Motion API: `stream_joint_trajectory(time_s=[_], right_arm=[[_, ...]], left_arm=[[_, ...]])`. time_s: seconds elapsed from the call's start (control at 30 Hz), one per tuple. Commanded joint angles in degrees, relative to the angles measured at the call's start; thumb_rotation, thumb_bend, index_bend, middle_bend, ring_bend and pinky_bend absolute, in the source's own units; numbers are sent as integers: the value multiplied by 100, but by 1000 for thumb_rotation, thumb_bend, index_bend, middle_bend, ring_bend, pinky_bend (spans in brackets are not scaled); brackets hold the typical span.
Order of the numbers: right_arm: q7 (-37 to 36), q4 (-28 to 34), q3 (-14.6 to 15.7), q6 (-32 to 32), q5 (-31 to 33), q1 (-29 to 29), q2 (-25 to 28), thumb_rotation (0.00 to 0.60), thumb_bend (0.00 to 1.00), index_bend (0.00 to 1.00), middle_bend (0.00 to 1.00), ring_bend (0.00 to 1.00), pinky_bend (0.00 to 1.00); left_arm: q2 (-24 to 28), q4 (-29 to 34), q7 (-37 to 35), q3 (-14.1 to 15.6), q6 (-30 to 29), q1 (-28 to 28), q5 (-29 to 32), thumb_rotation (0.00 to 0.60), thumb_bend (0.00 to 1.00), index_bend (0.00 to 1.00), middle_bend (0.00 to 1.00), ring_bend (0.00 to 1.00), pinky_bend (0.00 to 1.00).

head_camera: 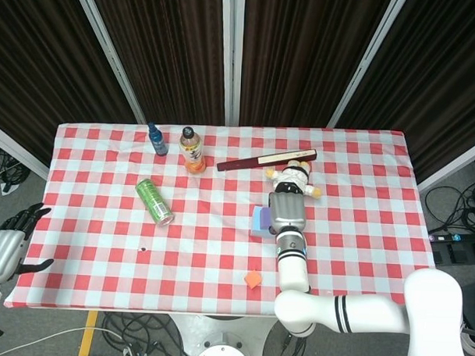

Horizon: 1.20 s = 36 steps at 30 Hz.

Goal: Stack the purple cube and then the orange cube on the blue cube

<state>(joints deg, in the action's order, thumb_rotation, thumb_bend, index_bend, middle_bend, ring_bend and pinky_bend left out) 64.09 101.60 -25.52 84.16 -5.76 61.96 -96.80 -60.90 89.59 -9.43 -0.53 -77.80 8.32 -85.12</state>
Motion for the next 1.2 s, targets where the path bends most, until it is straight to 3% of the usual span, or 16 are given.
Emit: stream_joint_trajectory(time_s=[0.03, 0.5, 0.6, 0.77, 0.9, 0.97, 1.13, 1.2], right_arm=[[-7, 4, 7, -16, 5, -8, 11, 600, 106, 371, 1000, 929, 802], [-55, 180, -29, -89, 19, -25, 170, 600, 94, 265, 1000, 929, 801], [-93, 464, -138, -47, -51, -29, 346, 600, 91, 252, 1000, 928, 801], [-55, 1669, -144, 388, -583, -98, 923, 600, 91, 249, 1000, 928, 802], [-40, 2909, 442, 870, -1690, -373, 1453, 600, 92, 267, 1000, 928, 802], [-83, 3337, 895, 893, -2130, -568, 1634, 600, 92, 308, 1000, 929, 802], [-158, 3339, 2109, 83, -2897, -849, 1904, 600, 95, 381, 1000, 929, 802], [-207, 3188, 2466, -244, -3321, -908, 1992, 600, 97, 415, 1000, 929, 802]], left_arm=[[0, 0, -11, 0, -2, 1, -4, 600, 0, 191, 177, 148, 222], [36, 42, -53, 5, -18, 5, -38, 600, 0, 191, 172, 147, 222], [61, 70, -69, 8, -36, 1, -59, 600, 0, 191, 172, 147, 222], [111, 126, -106, -4, -82, -13, -63, 600, 0, 192, 172, 147, 222], [128, 130, -150, -8, -57, -16, -23, 600, 0, 191, 172, 147, 222], [133, 145, -126, -15, -44, -7, -13, 600, 0, 191, 172, 147, 222], [114, 215, -15, -35, -80, -12, 2, 600, 0, 192, 172, 147, 222], [111, 223, 34, -36, -62, -12, 33, 600, 0, 191, 172, 147, 221]])
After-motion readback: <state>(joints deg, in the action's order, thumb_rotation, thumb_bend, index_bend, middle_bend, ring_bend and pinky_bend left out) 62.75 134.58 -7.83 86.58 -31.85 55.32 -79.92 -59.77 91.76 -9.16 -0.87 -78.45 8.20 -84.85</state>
